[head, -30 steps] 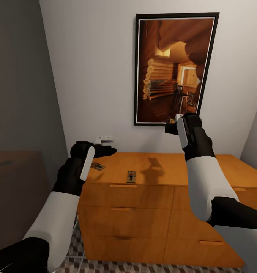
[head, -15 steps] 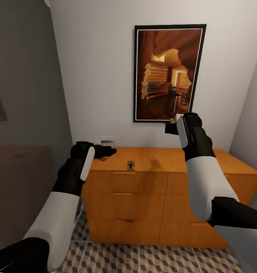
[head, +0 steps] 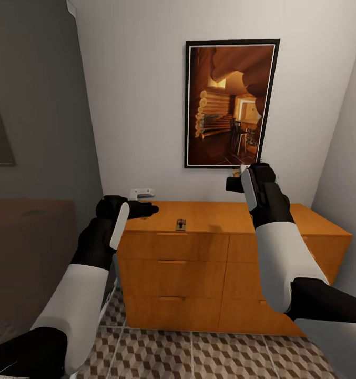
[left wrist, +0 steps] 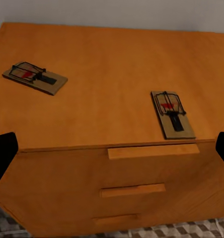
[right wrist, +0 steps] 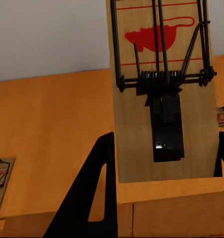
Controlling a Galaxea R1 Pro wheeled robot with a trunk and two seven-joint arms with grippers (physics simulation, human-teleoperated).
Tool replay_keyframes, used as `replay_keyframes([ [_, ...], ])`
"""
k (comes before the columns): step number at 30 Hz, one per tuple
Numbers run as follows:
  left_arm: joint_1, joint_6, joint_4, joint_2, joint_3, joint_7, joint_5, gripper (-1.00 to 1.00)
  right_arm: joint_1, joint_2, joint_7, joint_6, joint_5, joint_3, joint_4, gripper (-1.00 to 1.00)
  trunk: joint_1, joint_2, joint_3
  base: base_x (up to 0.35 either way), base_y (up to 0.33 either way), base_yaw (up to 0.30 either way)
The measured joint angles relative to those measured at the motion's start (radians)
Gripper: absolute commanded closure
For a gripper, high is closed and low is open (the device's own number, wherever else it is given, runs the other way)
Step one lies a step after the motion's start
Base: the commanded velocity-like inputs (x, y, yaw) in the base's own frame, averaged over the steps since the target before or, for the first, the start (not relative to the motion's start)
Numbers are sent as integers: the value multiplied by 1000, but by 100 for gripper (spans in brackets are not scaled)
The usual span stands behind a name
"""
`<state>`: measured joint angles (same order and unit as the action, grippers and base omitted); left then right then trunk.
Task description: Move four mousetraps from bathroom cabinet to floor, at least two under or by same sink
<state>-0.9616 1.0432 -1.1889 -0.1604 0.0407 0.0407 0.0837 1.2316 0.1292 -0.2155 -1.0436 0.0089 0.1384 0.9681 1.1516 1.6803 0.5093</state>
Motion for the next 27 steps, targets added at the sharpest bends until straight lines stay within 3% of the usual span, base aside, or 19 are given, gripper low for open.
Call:
replay_keyframes([
  [4,-7,0,23,-2,-20,20,0,-100,-23,19,-1,0,18,-1,-23,100,0,0,0,0,0,0],
  [6,5,0,31,1,-11,19,-1,-100,-34,7,-2,0,34,-2,-34,100,0,0,0,0,0,0],
  [12,-29,0,64,-4,-44,42,-33,-100,-67,37,31,0,-10,-37,-12,100,0,0,0,0,0,0],
  [14,-18,0,67,-9,-33,31,-20,-100,-66,26,16,0,7,-45,-23,100,0,0,0,0,0,0],
  [21,13,-1,28,-14,4,-4,26,-100,-77,3,-34,1,70,-7,-46,100,0,0,0,0,0,0],
  [27,14,-1,25,-14,5,-2,61,-100,-77,2,-38,1,76,1,-44,100,0,0,0,0,0,0],
])
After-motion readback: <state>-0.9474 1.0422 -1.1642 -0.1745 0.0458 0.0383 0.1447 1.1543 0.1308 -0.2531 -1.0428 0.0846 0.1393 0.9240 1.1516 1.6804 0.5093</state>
